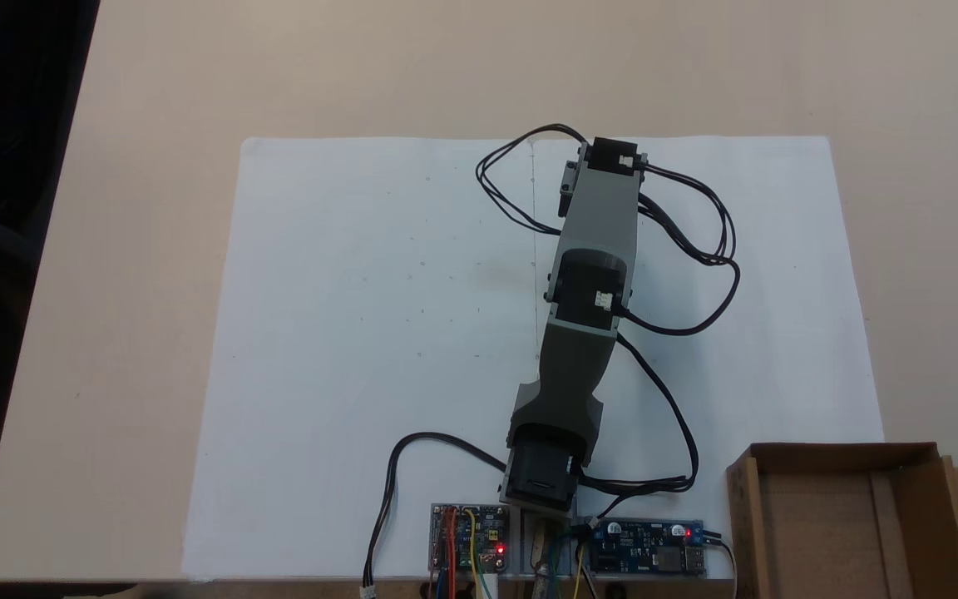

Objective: Grasp a green dice and put it in the bin.

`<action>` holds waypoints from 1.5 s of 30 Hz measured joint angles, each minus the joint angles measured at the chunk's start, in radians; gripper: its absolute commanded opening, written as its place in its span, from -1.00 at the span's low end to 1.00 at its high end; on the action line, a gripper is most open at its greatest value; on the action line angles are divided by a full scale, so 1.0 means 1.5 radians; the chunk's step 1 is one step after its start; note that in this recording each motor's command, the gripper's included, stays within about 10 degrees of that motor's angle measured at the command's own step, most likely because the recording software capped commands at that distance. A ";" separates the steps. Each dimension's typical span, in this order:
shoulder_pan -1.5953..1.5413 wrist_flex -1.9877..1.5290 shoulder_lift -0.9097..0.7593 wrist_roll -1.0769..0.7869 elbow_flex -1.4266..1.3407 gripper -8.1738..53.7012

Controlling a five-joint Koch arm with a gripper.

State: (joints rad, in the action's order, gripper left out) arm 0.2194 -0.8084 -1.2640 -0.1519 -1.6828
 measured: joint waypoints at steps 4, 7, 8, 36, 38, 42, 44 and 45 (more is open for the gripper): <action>-0.001 0.000 0.006 0.000 0.000 0.25; 0.000 0.000 0.006 0.000 0.000 0.13; -0.001 0.000 0.006 0.000 0.000 0.07; 0.233 0.209 -0.208 0.111 0.021 -0.34; 0.267 0.209 -0.234 0.119 0.021 -0.34; 0.365 0.209 -0.273 0.141 0.036 -0.34; 0.431 0.209 -0.282 0.146 0.036 -0.34; 0.456 0.209 -0.284 0.151 0.036 -0.34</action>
State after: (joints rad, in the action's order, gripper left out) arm 0.9035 -0.4955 -1.6904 0.0752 -1.6291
